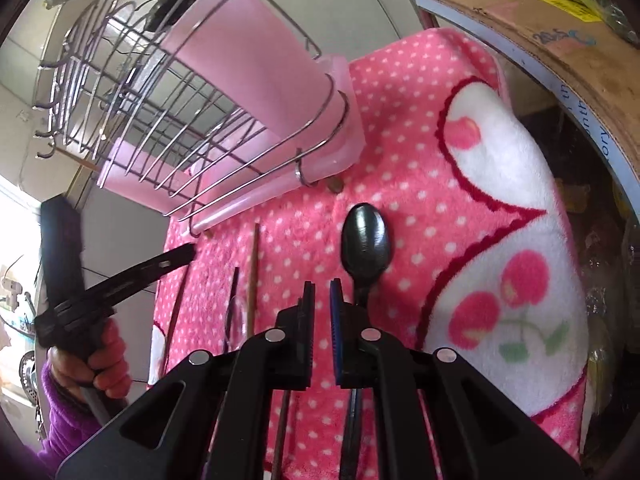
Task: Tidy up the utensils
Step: 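Grasp the black spoon with the right tool while the left tool grasps another chopstick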
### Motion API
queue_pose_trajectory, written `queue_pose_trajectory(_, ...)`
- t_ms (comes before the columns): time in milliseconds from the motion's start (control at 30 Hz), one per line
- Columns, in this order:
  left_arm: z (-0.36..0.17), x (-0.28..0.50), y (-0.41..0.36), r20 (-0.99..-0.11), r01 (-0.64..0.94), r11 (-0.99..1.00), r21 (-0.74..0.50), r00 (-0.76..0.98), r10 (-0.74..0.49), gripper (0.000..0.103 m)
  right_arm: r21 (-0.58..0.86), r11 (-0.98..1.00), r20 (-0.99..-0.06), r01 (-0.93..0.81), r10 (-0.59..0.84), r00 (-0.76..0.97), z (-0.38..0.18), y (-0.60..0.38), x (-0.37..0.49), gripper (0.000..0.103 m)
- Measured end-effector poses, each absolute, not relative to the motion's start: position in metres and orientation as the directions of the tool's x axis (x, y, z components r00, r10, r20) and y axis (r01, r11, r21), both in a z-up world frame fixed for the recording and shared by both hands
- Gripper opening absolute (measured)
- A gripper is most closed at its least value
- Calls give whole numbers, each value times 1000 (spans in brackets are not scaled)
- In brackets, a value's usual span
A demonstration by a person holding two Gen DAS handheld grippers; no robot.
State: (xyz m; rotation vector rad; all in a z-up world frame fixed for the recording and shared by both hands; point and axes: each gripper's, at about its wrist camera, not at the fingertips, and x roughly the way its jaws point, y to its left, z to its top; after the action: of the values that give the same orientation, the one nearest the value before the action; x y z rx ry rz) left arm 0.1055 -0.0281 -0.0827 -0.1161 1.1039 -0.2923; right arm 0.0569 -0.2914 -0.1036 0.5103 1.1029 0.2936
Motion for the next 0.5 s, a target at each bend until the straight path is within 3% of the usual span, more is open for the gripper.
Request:
queue_pose_trajectory(167, -57, 82, -3, -797, 178, 932, -317, 483, -363, 5, 432, 901, -833, 20, 391, 393, -108, -283, 65, 12)
queue_pose_trajectory(233, -46, 79, 2, -775, 186, 922, -338, 500, -385, 5, 384, 923, -855, 2, 355, 378, -111, -275, 67, 34)
queue_pose_trajectory(267, -42, 78, 4, -766, 189, 920, -343, 510, -390, 5, 366, 931, -863, -5, 341, 374, -113, -271, 67, 37)
queue_pose_trajectory(500, -13, 66, 28, -713, 206, 900, -384, 553, -431, 5, 249, 968, -906, -17, 239, 349, -123, -255, 77, 38)
